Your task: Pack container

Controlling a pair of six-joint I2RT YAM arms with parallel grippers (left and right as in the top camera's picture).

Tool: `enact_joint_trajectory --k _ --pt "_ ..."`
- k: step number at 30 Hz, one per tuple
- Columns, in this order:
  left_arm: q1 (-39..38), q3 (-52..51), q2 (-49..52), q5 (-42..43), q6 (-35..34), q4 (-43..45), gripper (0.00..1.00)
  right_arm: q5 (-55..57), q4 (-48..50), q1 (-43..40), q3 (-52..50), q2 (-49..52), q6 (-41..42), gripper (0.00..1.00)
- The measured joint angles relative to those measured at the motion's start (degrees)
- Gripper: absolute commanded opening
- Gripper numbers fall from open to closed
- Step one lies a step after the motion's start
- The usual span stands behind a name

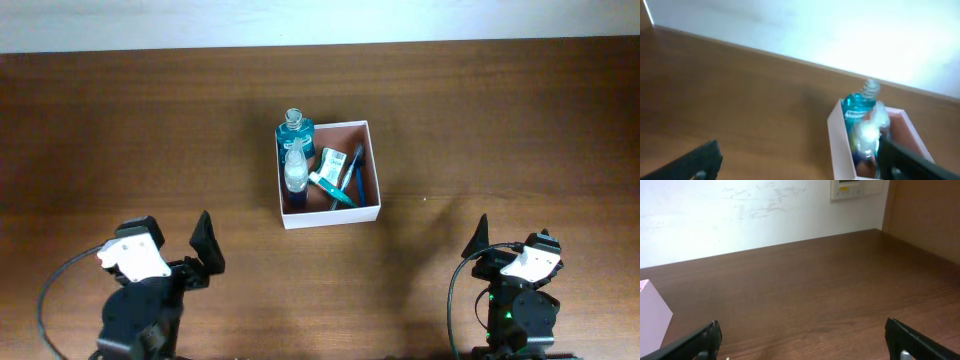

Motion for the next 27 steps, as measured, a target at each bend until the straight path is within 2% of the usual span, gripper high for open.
enact_joint_trajectory --k 4,10,18,27 --pt "2.3 -8.4 -1.1 0.0 0.0 13.7 1.0 0.0 0.0 0.0 0.0 0.0 0.0 0.99" --pt "6.1 -20.8 -6.4 1.4 0.0 26.1 1.0 0.0 0.0 0.0 0.0 0.0 0.0 0.98" --pt "9.1 -29.9 -15.0 3.3 0.0 31.6 1.0 0.0 0.0 0.0 0.0 0.0 0.0 0.99" --pt "14.0 -34.4 -16.9 4.9 0.0 32.5 1.0 0.0 0.0 0.0 0.0 0.0 0.0 0.99"
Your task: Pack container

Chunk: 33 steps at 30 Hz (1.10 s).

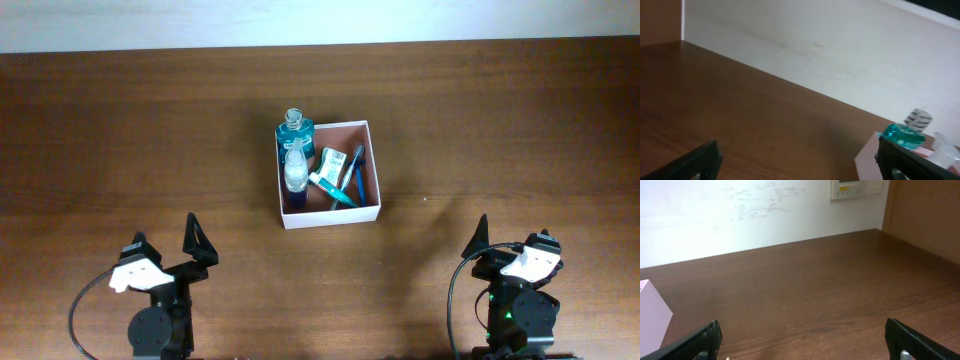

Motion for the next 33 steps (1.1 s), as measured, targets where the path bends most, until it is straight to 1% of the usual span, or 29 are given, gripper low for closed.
enact_joint_trajectory --k 4,8,14,19,33 --pt "1.4 -1.7 -1.6 0.7 0.0 -0.3 1.0 0.0 0.0 0.0 0.0 0.0 0.0 0.99" --pt "1.6 -2.1 -2.9 1.2 2.2 -3.0 1.0 0.0 0.0 0.0 0.0 0.0 0.0 0.98" --pt "1.6 -2.1 -3.6 4.5 13.0 -4.2 1.0 0.0 0.0 0.0 0.0 0.0 0.0 0.99" --pt "1.6 -2.1 -3.6 5.7 17.2 -4.3 1.0 0.0 0.0 0.0 0.0 0.0 0.0 0.98" --pt "1.6 -2.1 -3.6 5.9 18.5 -4.3 1.0 0.0 0.0 0.0 0.0 0.0 0.0 0.99"
